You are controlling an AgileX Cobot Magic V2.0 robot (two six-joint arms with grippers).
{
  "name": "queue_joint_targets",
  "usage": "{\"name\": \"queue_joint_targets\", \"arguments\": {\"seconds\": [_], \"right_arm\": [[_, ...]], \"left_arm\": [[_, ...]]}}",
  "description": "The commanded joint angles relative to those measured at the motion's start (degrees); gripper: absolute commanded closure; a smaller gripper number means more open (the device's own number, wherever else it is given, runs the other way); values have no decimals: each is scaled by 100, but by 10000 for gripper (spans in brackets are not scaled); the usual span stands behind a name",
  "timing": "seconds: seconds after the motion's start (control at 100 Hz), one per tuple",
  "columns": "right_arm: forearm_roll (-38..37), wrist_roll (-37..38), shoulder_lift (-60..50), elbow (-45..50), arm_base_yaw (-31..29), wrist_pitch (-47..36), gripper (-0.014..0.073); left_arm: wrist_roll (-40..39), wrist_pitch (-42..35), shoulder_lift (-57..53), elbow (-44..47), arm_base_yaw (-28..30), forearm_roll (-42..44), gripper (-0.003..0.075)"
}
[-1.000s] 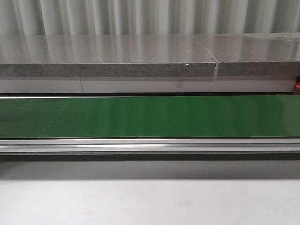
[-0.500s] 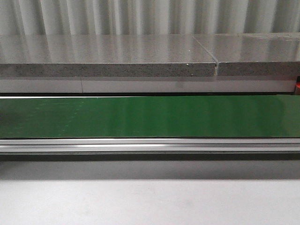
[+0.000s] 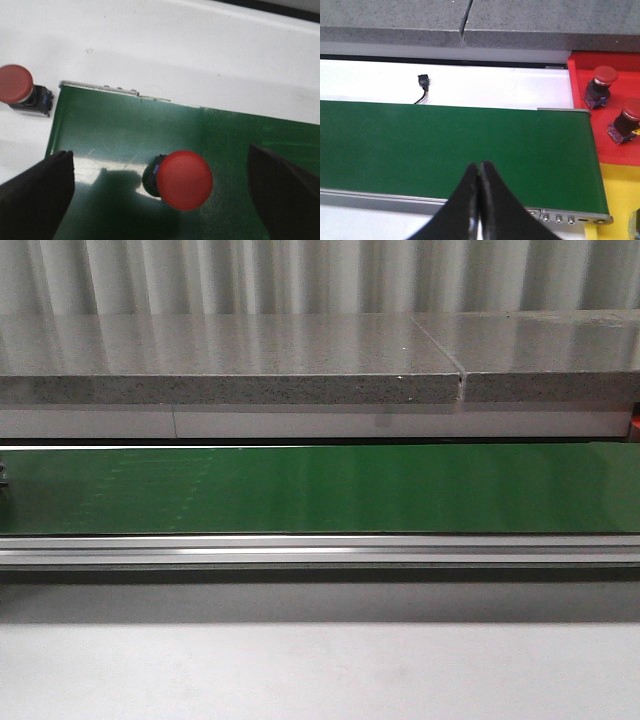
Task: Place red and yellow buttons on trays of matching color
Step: 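Grasp the red push-button with the left gripper and set it on the belt, then move the left gripper to a yellow push-button and grasp it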
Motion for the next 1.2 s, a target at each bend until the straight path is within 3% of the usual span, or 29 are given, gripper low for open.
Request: {"name": "queue_joint_targets", "arguments": {"seconds": [0.0,0.51,0.89,1.19], "right_arm": [[44,-48,-19,-149,11,-333,713],[44,-48,-19,-149,11,-333,713],[44,-48,-19,-149,11,-333,713],[44,-48,-19,-149,11,-327,713]], "left_arm": [[21,-191,-394,-269,-54,126,50],[21,-272,-636,-478,50,507,50],[11,-193,-233,-467,1601,167,51],[11,-252,649,-467,2230,180,50]]}}
